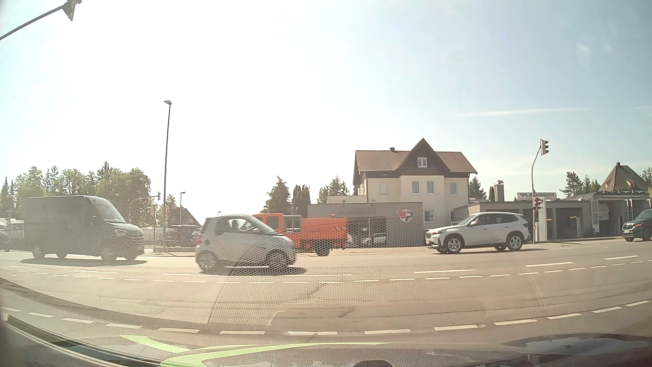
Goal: Follow the waypoints while adhering to traffic rules and regulations
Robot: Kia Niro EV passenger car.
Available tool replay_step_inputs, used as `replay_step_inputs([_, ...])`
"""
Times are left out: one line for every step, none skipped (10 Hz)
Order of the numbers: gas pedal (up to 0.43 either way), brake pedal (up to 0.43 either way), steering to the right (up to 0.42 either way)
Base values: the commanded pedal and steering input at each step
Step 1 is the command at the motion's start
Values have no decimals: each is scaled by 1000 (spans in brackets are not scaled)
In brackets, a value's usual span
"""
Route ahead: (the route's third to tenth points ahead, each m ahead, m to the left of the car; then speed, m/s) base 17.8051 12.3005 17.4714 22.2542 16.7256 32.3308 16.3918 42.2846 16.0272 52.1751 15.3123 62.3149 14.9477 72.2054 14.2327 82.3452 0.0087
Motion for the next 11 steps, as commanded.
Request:
replay_step_inputs([0, 354, -2])
replay_step_inputs([0, 360, -2])
replay_step_inputs([0, 354, -2])
replay_step_inputs([0, 354, -2])
replay_step_inputs([0, 360, -2])
replay_step_inputs([0, 354, -2])
replay_step_inputs([0, 360, -2])
replay_step_inputs([0, 354, -2])
replay_step_inputs([0, 354, -2])
replay_step_inputs([0, 354, -2])
replay_step_inputs([0, 354, -2])
